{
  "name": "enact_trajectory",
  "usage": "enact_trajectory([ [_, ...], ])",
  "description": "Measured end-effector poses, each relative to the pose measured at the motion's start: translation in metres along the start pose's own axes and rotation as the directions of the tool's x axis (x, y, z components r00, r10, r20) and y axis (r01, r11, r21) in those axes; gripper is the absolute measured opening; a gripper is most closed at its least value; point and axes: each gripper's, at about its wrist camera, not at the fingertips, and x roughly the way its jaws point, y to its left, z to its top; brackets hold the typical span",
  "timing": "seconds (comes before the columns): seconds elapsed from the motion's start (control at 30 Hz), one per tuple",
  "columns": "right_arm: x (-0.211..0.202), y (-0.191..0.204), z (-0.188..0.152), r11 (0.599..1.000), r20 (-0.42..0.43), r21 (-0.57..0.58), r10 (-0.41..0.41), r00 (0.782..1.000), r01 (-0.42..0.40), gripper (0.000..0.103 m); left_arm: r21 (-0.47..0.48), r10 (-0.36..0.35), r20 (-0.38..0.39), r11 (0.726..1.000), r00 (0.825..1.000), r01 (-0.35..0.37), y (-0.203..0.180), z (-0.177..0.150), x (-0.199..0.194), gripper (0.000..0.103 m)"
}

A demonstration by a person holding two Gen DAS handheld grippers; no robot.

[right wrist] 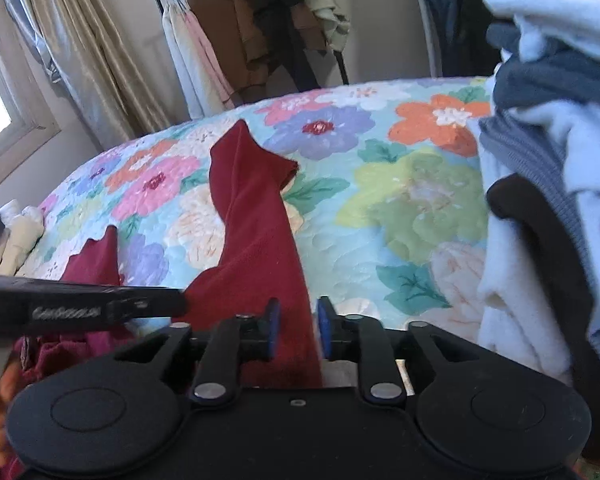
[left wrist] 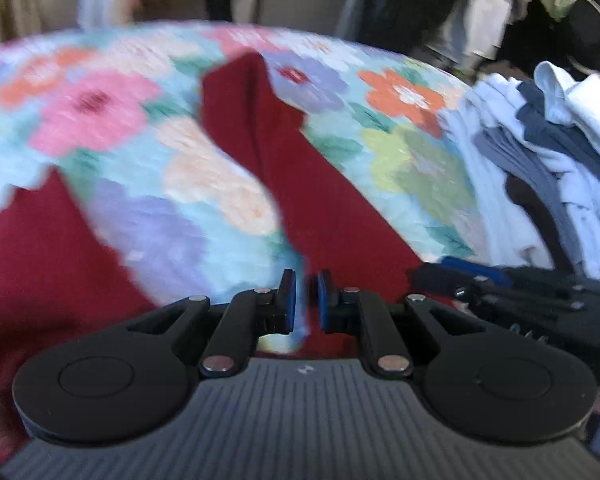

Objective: Fold clothes

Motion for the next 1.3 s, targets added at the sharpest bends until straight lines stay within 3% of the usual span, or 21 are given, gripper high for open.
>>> enact_trajectory([
  [0.07, -0.008, 0.001, 0.001, 1.0, 0.023, 0.008, -0.008, 1.0, 0.007, 0.046, -0.007, 0.064, 0.048, 0.998, 0.997, -0.064, -0.001, -0.007, -0.024, 0.014],
  [0.1, -0.014, 0.003, 0.0, 1.0, 0.026, 0.017, -0.005, 1.0, 0.004, 0.051, -0.012, 0.094, 0.072, 0.996, 0.993, -0.093, -0.001, -0.011, -0.036, 0.02],
  [0.17, -0.025, 0.009, -0.004, 1.0, 0.027, 0.007, 0.001, 1.0, -0.001, 0.054, -0.071, 0.128, 0.08, 0.99, 0.989, -0.122, 0.003, -0.025, -0.066, 0.042],
  [0.2, -0.031, 0.016, -0.006, 1.0, 0.025, -0.015, 0.002, 1.0, -0.002, 0.055, -0.091, 0.148, 0.076, 0.986, 0.986, -0.141, 0.004, -0.035, -0.078, 0.058],
  [0.33, -0.055, 0.04, -0.017, 0.995, 0.017, -0.102, 0.007, 1.0, -0.005, 0.065, -0.164, 0.215, 0.043, 0.965, 0.976, -0.206, 0.011, -0.077, -0.125, 0.069],
  [0.4, -0.067, 0.053, -0.022, 0.989, 0.013, -0.146, 0.009, 1.0, -0.007, 0.079, -0.205, 0.228, 0.014, 0.954, 0.974, -0.221, 0.015, -0.099, -0.143, 0.074],
  [0.53, -0.08, 0.079, -0.033, 0.97, 0.009, -0.241, -0.026, 1.0, 0.028, 0.08, -0.287, 0.206, -0.017, 0.936, 0.978, -0.203, 0.025, -0.141, -0.172, 0.078],
  [0.7, -0.105, 0.105, -0.052, 0.937, -0.028, -0.346, -0.048, 0.998, 0.035, 0.083, -0.349, 0.288, -0.038, 0.893, 0.957, -0.283, 0.025, -0.177, -0.2, 0.082],
  [0.83, -0.135, 0.11, -0.069, 0.943, -0.055, -0.331, -0.042, 0.998, 0.021, 0.087, -0.372, 0.281, -0.051, 0.885, 0.958, -0.28, 0.017, -0.198, -0.215, 0.082],
  [1.07, -0.171, 0.12, -0.111, 0.912, -0.074, -0.409, -0.057, 0.996, 0.022, 0.088, -0.361, 0.29, -0.055, 0.886, 0.955, -0.29, -0.006, -0.217, -0.23, 0.084],
  [1.2, -0.195, 0.125, -0.129, 0.914, -0.11, -0.405, -0.058, 0.992, 0.009, 0.087, -0.387, 0.328, -0.044, 0.865, 0.944, -0.319, -0.02, -0.232, -0.24, 0.089],
  [1.3, -0.214, 0.123, -0.137, 0.916, -0.073, -0.399, -0.066, 0.995, 0.032, 0.089, -0.401, 0.345, -0.046, 0.853, 0.938, -0.333, -0.026, -0.238, -0.246, 0.089],
])
